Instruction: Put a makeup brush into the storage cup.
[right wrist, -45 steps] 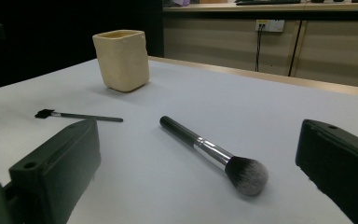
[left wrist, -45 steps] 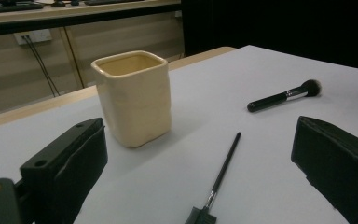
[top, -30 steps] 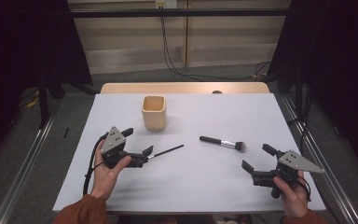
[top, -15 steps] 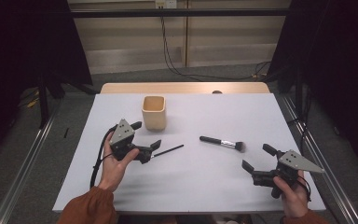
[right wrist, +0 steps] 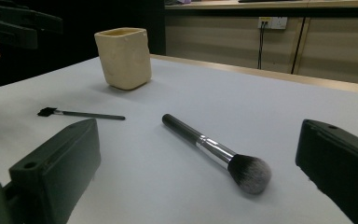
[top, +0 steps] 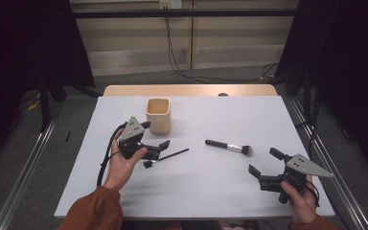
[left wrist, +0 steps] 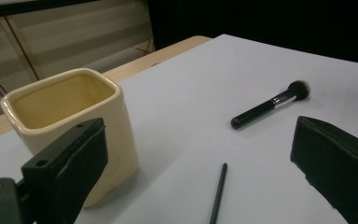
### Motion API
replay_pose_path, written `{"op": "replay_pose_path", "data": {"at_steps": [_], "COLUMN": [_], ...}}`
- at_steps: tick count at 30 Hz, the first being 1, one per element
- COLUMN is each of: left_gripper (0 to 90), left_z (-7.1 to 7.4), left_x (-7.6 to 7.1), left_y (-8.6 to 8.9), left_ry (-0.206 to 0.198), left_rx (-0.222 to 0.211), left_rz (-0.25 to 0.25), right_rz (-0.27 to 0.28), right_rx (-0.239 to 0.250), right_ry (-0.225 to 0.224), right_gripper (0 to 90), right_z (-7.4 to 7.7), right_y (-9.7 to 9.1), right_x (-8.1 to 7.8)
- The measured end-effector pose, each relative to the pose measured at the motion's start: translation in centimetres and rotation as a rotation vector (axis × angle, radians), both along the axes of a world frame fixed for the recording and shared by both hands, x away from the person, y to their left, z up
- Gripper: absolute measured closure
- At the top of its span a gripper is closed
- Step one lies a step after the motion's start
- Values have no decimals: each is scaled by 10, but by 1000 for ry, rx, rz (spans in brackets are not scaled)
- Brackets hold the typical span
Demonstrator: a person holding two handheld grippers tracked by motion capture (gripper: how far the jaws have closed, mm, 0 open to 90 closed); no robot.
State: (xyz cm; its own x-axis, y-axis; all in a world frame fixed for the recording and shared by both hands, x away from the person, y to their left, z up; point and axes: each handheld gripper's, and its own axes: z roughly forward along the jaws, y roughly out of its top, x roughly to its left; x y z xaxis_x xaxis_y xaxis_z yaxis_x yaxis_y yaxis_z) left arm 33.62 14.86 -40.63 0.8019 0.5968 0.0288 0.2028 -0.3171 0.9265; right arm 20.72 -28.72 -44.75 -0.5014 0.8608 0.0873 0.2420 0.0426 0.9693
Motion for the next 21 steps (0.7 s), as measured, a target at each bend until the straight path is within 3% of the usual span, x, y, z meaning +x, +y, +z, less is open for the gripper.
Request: {"op": "replay_pose_path", "data": {"at_steps": [3,7,8,12,17,21], "left_gripper": [38,37,38,38,41,48], "left_z": [1,-2,-3,-4,-2,2], "left_x": [3,7,9,10,14,17], "left_y": [-1,-6,-10,-16,-21,-26], "left_ry": [36,115,120,141,133,167], "left_rx": [-7,69,101,135,217,259], "left_rz": [-14,-71,-76,-80,-69,-71], "right_rz": [-1,0,0,5,1,9], "right_rx": [1,1,4,-2,2,-9], "right_ry": [2,3,4,8,7,5], "right_gripper": [0,0,0,0,0,0], "right_z": [0,0,0,-1,-1,-1], "right_y": [0,0,0,1,1,1], "right_x": [0,0,0,0,0,0]}}
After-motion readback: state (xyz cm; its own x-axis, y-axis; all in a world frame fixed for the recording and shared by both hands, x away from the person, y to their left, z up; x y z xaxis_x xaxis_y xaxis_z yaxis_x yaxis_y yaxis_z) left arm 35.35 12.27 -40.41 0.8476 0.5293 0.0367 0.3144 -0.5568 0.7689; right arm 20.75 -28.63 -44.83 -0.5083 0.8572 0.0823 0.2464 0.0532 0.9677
